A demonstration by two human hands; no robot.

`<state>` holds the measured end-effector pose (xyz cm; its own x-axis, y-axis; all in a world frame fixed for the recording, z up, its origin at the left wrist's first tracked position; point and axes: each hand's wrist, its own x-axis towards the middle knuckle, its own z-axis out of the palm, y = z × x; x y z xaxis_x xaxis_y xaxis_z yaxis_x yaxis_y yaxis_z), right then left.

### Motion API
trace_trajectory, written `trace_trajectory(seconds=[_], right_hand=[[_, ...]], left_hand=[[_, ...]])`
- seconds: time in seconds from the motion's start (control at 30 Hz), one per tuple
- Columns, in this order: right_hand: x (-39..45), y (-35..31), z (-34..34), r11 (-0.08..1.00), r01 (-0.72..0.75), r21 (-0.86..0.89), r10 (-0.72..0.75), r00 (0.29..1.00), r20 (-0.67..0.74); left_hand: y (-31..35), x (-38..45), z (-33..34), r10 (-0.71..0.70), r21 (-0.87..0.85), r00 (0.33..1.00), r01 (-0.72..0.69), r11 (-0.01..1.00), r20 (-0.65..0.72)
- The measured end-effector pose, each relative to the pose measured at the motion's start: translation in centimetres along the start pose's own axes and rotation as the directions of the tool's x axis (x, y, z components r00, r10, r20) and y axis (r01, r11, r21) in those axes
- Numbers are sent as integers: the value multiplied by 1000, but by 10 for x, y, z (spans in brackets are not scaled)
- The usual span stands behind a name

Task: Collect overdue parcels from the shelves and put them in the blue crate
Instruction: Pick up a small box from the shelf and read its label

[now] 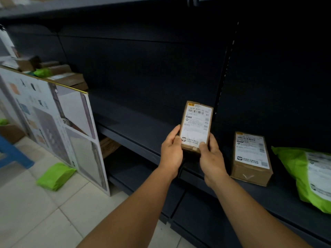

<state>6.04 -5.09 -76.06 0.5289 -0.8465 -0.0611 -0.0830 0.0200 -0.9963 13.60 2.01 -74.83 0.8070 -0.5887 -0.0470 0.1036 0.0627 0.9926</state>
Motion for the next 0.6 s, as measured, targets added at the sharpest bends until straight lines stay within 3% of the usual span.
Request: trace_trajectory(seconds=[0.37, 0.5, 0.6], right_hand=[[-2, -7, -6, 977, -111, -183, 106, 994, -39], [-7, -15, -11, 977, -112, -180, 111, 994, -17], [-11, -22, -17, 981, -34, -189, 34, 999, -6]], left_hand=[[-5, 10, 17, -106, 206, 994, 101, 973, 13], [-2, 9, 20, -61, 251, 998, 62, 966, -13], [4, 6, 26, 53, 331, 998, -37, 943, -39]])
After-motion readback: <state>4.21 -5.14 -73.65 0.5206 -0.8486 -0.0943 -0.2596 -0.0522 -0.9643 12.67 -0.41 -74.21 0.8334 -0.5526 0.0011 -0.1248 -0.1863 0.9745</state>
